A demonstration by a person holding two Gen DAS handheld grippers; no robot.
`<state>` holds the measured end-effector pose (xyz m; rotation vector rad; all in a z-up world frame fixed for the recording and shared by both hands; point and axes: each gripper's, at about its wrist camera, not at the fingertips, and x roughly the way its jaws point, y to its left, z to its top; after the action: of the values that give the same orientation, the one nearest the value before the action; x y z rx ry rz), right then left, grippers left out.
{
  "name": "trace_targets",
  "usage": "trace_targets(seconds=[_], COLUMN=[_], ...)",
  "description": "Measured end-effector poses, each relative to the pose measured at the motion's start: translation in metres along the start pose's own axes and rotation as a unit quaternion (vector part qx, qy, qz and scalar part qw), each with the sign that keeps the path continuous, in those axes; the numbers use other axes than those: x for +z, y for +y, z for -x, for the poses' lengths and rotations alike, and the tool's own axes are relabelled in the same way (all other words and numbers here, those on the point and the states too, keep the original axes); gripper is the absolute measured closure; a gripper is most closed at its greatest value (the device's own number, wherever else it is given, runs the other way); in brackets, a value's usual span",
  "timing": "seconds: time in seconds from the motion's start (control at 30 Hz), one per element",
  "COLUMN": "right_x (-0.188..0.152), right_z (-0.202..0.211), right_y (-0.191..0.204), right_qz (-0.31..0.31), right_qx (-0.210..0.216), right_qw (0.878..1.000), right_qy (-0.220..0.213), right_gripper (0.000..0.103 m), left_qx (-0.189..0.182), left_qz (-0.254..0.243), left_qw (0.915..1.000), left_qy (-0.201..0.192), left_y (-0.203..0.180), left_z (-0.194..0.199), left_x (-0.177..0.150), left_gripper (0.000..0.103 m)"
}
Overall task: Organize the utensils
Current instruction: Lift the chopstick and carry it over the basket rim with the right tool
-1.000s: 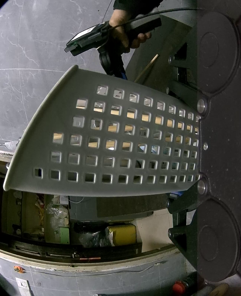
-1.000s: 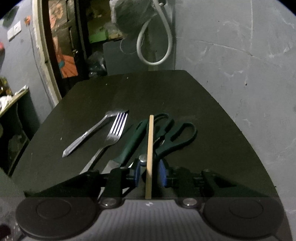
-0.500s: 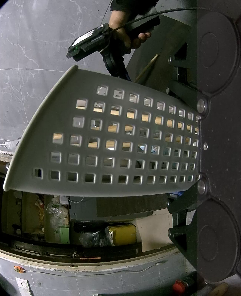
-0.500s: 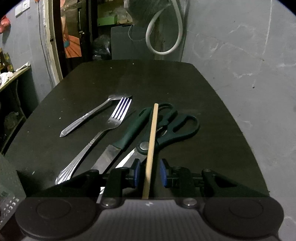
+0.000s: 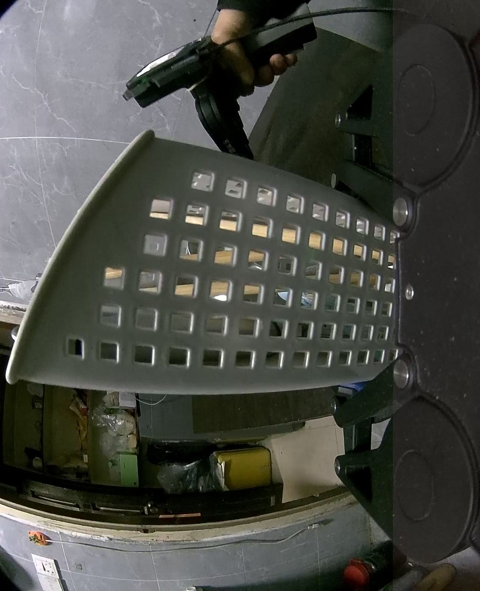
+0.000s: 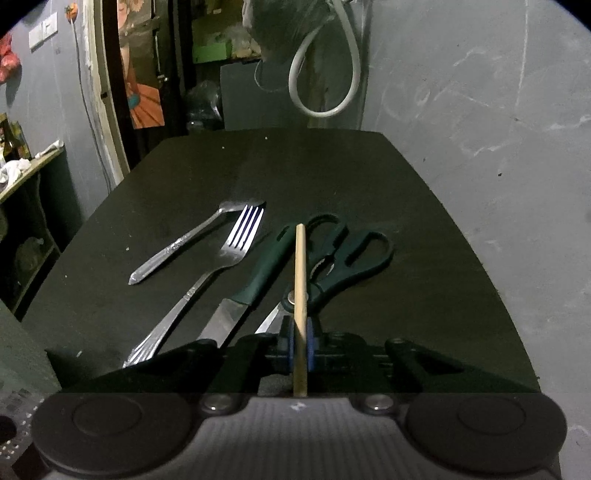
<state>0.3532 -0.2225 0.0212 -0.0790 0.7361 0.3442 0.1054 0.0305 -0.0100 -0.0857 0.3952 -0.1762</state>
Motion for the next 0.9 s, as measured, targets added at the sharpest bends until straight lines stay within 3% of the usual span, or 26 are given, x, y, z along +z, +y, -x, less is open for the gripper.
trace_targets(seconds=[0.23,0.43,0.7,0.9], right_x=[-0.007,-0.027,-0.052,-0.077], right_z=[0.013,0.01,0.002,-0.004], right_y=[-0.011,-0.031,-0.047,-0.051], right_qz=[-0.066,-0.186,-0.302,-0.369], right_qx=[0.041,0.107,0.206,0.293], right_qw=[0.997,0.977,0.929,0.882], right_qy=[-0.004,0.023,0.053,0.03], right_gripper=[0.095,0.095,0.095,0.095], left_qx=[0.003,0.007,0.009,0.008], left_qz=[-0.002,-0.003,-0.004,-0.008], left_qw=[1.0,1.0,0.9999,0.9999], left_qy=[0.001,0.003,0.003,0.006], left_y=[-0.001,-0.003,-0.006,-0.007], left_z=[0.001,0.003,0.002,0.001], left_x=[0.0,0.001,0.001,0.002], left_gripper=[0.026,0.026,0.026,0.026])
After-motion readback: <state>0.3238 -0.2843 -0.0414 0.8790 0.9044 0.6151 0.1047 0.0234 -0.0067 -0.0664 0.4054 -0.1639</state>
